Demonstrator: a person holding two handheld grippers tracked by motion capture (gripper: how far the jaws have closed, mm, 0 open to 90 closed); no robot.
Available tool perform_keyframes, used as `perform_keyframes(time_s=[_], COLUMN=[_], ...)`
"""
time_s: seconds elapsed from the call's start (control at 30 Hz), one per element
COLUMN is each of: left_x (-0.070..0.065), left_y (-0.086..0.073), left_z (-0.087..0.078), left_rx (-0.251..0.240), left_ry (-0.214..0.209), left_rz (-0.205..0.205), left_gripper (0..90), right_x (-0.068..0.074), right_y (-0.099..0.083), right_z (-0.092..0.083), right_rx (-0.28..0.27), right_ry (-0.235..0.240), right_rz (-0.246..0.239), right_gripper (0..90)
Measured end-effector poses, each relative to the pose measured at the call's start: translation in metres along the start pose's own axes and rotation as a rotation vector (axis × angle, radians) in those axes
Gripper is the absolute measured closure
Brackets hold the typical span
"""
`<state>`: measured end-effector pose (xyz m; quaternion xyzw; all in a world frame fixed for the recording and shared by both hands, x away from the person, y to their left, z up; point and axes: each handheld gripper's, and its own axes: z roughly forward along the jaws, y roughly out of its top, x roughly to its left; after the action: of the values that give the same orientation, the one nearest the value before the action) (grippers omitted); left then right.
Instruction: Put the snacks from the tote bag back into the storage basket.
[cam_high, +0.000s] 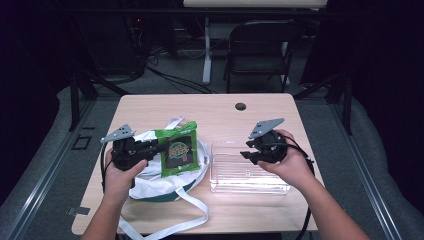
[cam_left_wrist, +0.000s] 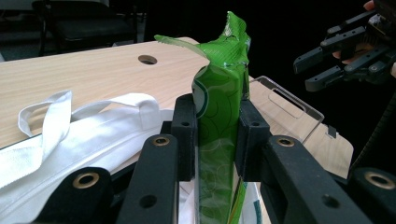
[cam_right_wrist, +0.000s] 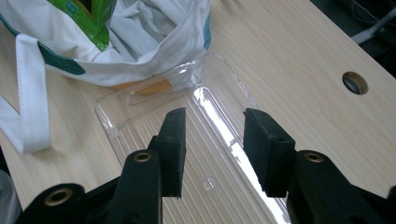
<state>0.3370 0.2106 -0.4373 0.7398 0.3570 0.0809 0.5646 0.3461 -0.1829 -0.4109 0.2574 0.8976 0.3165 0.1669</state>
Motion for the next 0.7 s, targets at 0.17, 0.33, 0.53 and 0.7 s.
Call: perform_keyframes(time_s=[0.17,0.33,0.53,0.7], left_x=[-0.002,-0.004,-0.007,-0.012], left_y=[0.001,0.001,0.000,-0.001], left_z=[0.000,0.002,0.006,0.011], left_rx=[-0.002,-0.001,0.003,0.015], left_ry=[-0.010,-0.021,-0.052,-0.062], left_rz=[0.003,0.010,0.002,0.010], left_gripper=[73.1,73.1,73.1,73.1], right_x=[0.003,0.005,0.006,0.007], right_y=[0.011,0.021,0.034,0.045], right_z=[-0.002,-0.003,-0.006,-0.010], right_rx=[0.007,0.018,0.029,0.040], right_ry=[0.023,0.031,0.051,0.065], right_rz=[-0.030,-0.063,-0.091,-0.120], right_gripper=[58.1,55.9,54.8,53.1])
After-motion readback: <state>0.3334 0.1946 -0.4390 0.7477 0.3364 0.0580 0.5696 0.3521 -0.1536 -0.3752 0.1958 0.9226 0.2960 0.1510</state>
